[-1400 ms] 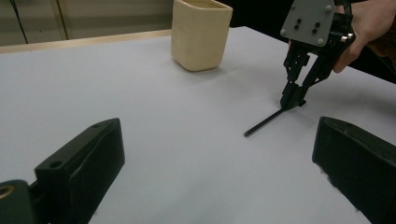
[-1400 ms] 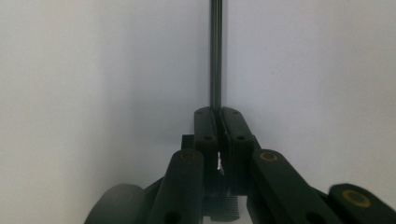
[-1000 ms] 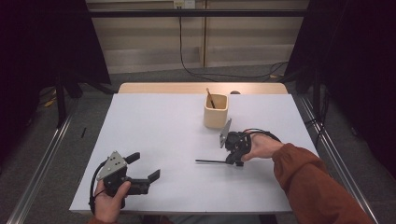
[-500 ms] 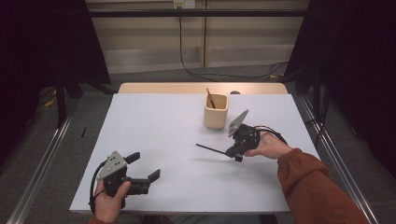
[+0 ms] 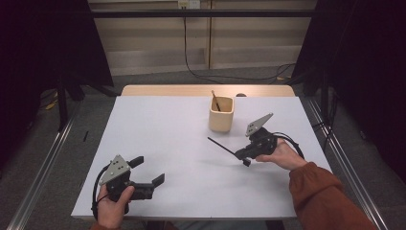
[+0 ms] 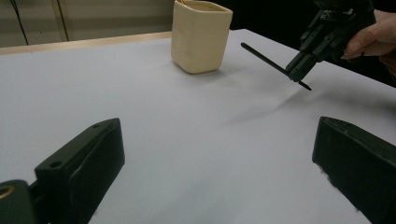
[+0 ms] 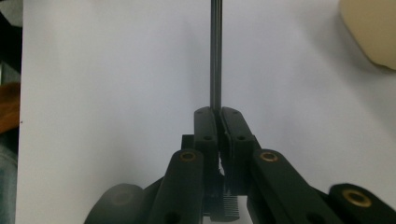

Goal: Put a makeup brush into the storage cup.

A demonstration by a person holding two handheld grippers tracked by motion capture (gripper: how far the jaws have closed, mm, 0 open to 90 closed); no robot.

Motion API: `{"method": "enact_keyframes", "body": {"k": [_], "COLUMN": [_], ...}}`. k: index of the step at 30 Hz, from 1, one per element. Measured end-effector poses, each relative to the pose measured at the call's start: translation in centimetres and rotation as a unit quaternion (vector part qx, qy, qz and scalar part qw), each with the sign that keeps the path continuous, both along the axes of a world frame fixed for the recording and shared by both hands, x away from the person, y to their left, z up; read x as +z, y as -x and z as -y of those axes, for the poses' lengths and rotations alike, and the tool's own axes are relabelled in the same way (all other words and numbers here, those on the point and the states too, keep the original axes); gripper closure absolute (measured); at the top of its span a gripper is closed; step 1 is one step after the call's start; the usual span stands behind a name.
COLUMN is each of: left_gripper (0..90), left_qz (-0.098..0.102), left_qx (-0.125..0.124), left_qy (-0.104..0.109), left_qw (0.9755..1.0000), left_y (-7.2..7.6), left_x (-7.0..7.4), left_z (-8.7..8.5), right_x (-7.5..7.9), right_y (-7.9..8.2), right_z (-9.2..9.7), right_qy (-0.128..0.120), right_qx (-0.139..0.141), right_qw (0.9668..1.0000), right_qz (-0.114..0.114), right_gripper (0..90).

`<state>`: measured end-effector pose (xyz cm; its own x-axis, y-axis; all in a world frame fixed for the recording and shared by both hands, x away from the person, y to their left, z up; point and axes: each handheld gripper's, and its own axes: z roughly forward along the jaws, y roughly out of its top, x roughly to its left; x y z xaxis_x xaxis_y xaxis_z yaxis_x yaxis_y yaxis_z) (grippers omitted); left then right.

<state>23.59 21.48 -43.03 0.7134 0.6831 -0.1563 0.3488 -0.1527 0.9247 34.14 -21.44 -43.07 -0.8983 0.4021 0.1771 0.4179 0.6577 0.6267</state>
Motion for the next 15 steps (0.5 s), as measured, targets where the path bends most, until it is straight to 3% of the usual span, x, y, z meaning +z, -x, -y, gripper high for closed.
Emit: {"method": "enact_keyframes", "body": {"k": [7,15], "left_gripper": [2.3,2.2], "left_qz": [0.0,0.002], "left_qx": [0.0,0.001], "left_qy": [0.0,0.001], "left_qw": [1.0,1.0], "left_y": [0.0,0.0], "left_x": [0.0,0.1], "left_z": [0.0,0.0], "right_x": [0.6,1.0], "right_y": [0.5,0.8], "right_z": [1.0,1.4], "right_qy": [-0.057,-0.114], "right_qx": [-0.029,-0.048], "right_qw": [0.9977,0.9914], "right_qz": [0.023,0.045], "right_gripper": [85.7,85.7]}}
